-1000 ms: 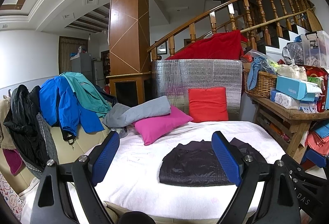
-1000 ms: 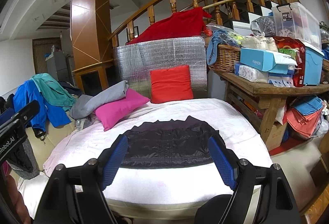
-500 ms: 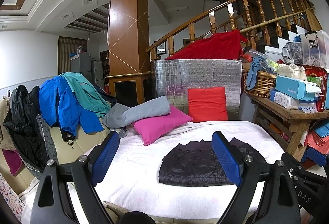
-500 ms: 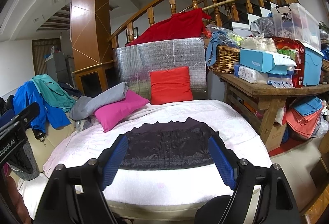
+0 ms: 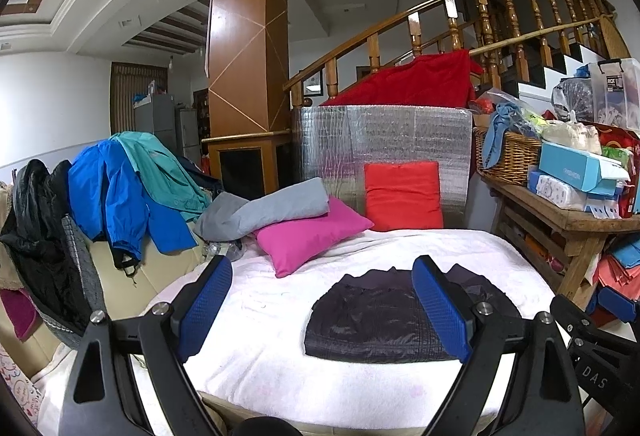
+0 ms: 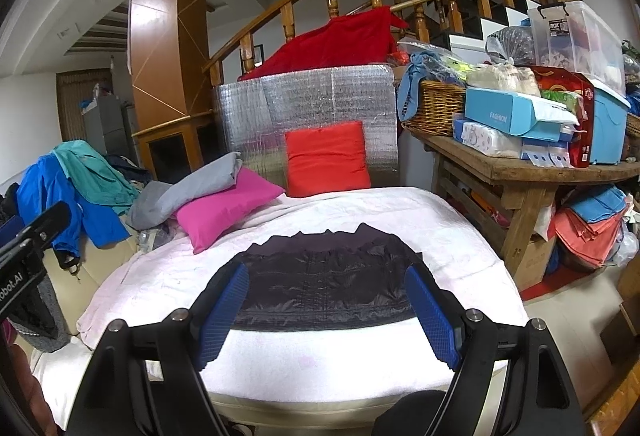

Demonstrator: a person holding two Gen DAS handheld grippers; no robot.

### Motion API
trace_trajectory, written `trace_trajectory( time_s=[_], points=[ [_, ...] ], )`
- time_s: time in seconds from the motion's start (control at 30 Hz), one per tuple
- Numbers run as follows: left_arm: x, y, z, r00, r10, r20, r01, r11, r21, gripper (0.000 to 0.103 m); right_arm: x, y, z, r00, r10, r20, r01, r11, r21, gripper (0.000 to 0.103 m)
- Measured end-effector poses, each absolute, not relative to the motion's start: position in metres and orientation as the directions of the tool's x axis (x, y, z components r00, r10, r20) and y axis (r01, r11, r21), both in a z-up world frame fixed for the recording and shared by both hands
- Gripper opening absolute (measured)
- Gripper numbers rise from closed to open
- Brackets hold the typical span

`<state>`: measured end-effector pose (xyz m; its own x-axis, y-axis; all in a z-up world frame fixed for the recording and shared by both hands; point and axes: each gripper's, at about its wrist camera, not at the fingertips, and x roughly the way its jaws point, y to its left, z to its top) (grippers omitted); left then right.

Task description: Fold large clothes

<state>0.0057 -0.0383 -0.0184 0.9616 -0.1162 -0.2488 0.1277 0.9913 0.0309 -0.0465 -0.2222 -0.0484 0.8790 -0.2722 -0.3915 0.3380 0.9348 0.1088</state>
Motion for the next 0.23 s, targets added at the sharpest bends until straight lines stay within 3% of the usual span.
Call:
trace_trajectory(
  time_s=[0.23],
  points=[
    [0.091, -0.033, -0.036, 0.905, -0.210, -0.369, 0.208, 0.977, -0.046, 0.092, 0.009, -0.268, -0.059, 0.855, -0.256, -0.450, 0.349, 0.928, 0.134, 0.083]
  ],
)
